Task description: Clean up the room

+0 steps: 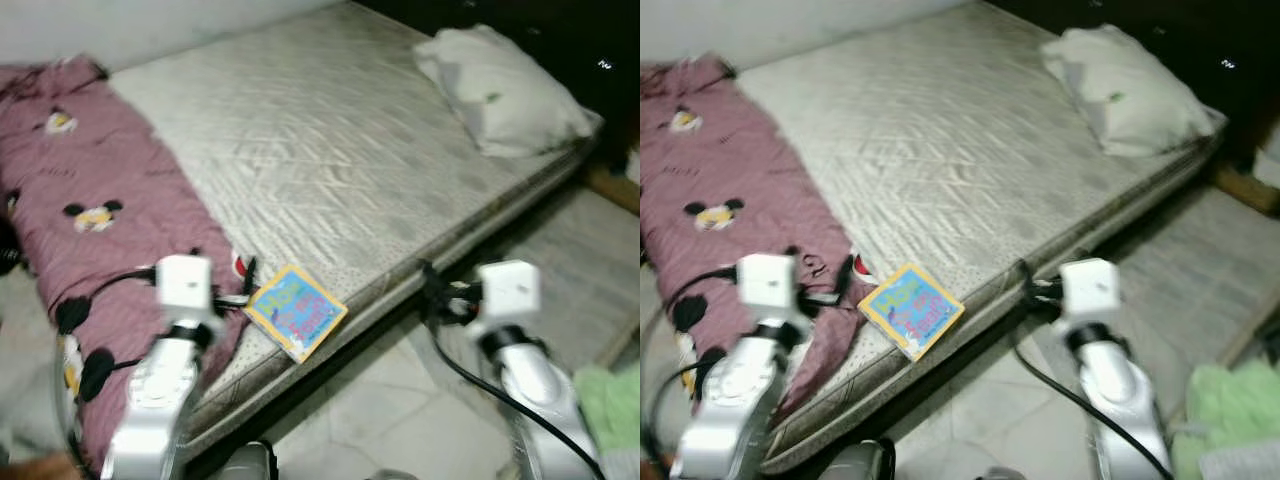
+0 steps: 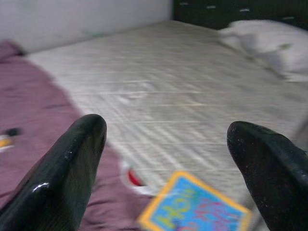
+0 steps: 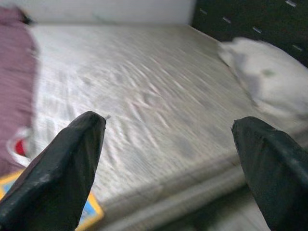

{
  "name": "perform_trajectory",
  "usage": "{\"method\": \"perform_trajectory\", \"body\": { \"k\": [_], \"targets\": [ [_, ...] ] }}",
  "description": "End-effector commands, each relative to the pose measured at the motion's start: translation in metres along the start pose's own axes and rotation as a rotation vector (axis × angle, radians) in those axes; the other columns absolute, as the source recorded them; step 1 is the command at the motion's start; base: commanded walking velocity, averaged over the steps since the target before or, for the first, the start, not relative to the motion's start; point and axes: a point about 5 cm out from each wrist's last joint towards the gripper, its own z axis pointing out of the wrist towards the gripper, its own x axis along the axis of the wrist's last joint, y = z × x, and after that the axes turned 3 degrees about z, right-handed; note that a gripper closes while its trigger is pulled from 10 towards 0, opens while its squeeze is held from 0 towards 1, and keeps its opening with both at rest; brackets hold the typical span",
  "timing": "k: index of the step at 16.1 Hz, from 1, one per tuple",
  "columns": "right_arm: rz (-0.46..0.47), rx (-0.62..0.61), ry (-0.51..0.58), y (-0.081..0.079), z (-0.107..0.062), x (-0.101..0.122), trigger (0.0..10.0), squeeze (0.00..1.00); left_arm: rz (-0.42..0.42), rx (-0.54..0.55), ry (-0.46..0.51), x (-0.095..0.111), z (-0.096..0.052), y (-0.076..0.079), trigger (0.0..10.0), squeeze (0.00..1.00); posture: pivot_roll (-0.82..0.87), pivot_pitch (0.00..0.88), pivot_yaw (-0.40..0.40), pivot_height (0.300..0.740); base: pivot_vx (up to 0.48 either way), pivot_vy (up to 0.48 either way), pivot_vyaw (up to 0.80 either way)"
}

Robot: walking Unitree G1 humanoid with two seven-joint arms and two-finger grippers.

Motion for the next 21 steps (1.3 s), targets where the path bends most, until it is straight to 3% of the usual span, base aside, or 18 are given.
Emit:
{"method": "perform_trajectory", "body": {
  "k": [1, 11, 19, 21],
  "targets": [
    [-0.007, -0.018, -0.015, 0.005, 0.000, -0.003, 10.0, 0.00, 0.002, -0.008, 0.003, 0.000, 0.000, 0.003, 10.0, 0.00, -0.03, 0.116, -0.012, 0.740, 0.000, 0.000, 0.80],
    [0.050, 0.031, 0.072, -0.018, 0.031, 0.007, 10.0, 0.00, 0.031, -0.010, 0.043, 0.004, 0.016, 0.002, 10.0, 0.00, -0.01, 0.076, 0.012, 0.740, 0.000, 0.000, 0.80],
    [0.075, 0.037, 0.083, -0.026, 0.039, 0.002, 10.0, 0.00, 0.031, 0.008, 0.039, 0.000, 0.018, -0.002, 10.0, 0.00, 0.01, 0.072, 0.027, 0.740, 0.000, 0.000, 0.80],
    [0.089, 0.054, 0.073, -0.028, 0.043, 0.000, 10.0, 0.00, 0.019, 0.025, 0.036, -0.002, 0.015, 0.000, 10.0, 0.00, 0.03, 0.072, -0.003, 0.740, 0.000, 0.000, 0.00]
  ]
}}
